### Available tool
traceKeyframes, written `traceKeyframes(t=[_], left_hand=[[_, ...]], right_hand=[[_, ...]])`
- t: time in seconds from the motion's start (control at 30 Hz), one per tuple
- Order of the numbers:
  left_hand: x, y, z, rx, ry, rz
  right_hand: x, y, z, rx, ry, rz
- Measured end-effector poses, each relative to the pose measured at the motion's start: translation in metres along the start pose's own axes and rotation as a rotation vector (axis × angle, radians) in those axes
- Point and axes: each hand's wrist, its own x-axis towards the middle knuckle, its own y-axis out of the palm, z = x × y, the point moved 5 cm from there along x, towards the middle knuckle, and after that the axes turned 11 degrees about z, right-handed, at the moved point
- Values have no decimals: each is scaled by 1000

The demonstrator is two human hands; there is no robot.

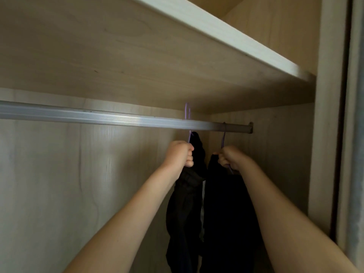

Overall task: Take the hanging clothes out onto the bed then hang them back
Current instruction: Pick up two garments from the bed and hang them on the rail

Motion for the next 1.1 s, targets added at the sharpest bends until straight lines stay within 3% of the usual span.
traceKeyframes(t=[0.17, 0.53, 0.8, 0.93, 1.1], left_hand=[[-9, -4, 24, 57, -13, -28], [20, 12, 50, 188, -223, -13], [22, 17, 51, 153, -189, 25], [16, 10, 51, 136, -124, -18], [11, 10, 52, 114, -107, -57]], right_hand=[[-5, -1, 0, -21, -41, -33], [-4, -27, 2, -112, -50, -249], [3, -40, 0, -22, -52, -254], [-7, -36, -2, 86, -98, -214], [-3, -37, -2, 56, -101, -280]])
